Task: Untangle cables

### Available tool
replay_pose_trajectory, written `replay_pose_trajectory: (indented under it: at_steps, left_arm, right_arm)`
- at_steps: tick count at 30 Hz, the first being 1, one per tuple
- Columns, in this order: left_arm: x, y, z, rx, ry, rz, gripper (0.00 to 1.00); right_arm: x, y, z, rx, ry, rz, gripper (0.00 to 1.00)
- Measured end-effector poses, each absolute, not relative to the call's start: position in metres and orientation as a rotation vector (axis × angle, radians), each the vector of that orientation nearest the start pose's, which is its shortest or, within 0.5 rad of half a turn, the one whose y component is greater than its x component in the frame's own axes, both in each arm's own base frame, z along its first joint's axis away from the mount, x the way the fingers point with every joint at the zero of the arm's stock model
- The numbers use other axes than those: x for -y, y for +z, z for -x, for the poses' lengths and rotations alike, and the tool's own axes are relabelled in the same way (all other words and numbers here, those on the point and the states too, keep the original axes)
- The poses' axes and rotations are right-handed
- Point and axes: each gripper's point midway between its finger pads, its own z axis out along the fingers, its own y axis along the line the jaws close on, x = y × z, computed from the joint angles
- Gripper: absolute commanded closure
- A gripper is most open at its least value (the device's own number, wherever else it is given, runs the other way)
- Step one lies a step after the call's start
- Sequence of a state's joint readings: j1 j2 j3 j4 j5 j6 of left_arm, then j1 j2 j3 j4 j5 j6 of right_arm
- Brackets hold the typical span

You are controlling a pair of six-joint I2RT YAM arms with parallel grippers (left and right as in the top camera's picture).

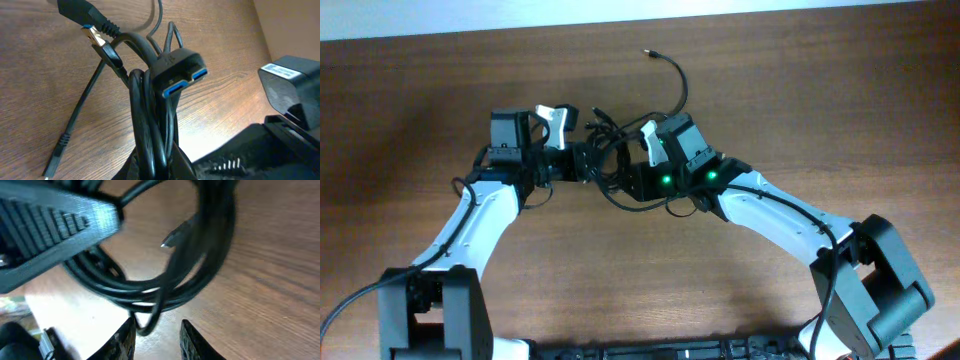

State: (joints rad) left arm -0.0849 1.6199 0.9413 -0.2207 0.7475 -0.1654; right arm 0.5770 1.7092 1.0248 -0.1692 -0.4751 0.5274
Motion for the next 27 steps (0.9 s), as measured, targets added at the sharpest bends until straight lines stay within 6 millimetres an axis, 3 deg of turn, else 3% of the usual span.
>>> replay_pose_trajectory:
  at_steps: [2, 3, 7, 10, 14, 17, 18, 19, 20, 21, 23, 25, 26, 27]
  left_arm:
    - [0.151, 0.129, -0.373, -2.351, -1.036, -0.252, 1.0]
    - [0.155, 0.14, -0.37, -2.319, -1.052, -0.279, 1.0]
    - [0.174, 0.144, -0.361, -2.312, -1.077, -0.346, 1.0]
    - [0.187, 0.159, -0.351, -2.271, -1.123, -0.408, 1.0]
    - [0.173, 0.207, -0.339, -2.144, -1.08, -0.419, 1.0]
    - [0.157, 0.226, -0.336, -2.096, -1.065, -0.39, 1.0]
    - [0.147, 0.236, -0.335, -2.064, -1.066, -0.376, 1.0]
    - [0.128, 0.259, -0.336, -1.993, -1.013, -0.354, 1.0]
    - [0.128, 0.272, -0.333, -1.956, -1.003, -0.372, 1.0]
    - [0.132, 0.275, -0.331, -1.949, -1.018, -0.388, 1.0]
    - [0.133, 0.275, -0.33, -1.949, -1.026, -0.391, 1.0]
    - [0.133, 0.274, -0.33, -1.951, -1.025, -0.39, 0.88]
    - [0.133, 0.274, -0.331, -1.953, -1.019, -0.386, 0.62]
    - [0.131, 0.272, -0.332, -1.965, -1.006, -0.37, 0.23]
  right_arm:
    - [-0.294, 0.093, -0.333, -2.554, 0.944, 0.246, 0.91]
    - [-0.292, 0.092, -0.337, -2.548, 0.912, 0.233, 0.91]
    - [-0.274, 0.086, -0.354, -2.527, 0.723, 0.124, 0.91]
    - [-0.252, 0.087, -0.369, -2.513, 0.577, -0.113, 0.91]
    - [-0.238, 0.127, -0.384, -2.461, 0.706, -0.298, 0.91]
    - [-0.236, 0.136, -0.382, -2.502, 0.856, -0.311, 0.9]
    - [-0.185, 0.106, -0.392, -2.538, 0.663, -0.483, 0.84]
    - [-0.13, 0.067, -0.398, -2.572, 0.491, -0.635, 0.77]
    - [-0.124, 0.055, -0.395, -2.602, 0.471, -0.6, 0.7]
    - [-0.149, 0.066, -0.4, -2.584, 0.58, -0.4, 0.66]
    - [-0.172, 0.074, -0.397, -2.578, 0.699, -0.205, 0.55]
    - [-0.191, 0.088, -0.396, -2.527, 0.819, -0.031, 0.54]
    - [-0.194, 0.09, -0.396, -2.518, 0.84, -0.004, 0.48]
    - [-0.197, 0.095, -0.396, -2.5, 0.861, 0.029, 0.39]
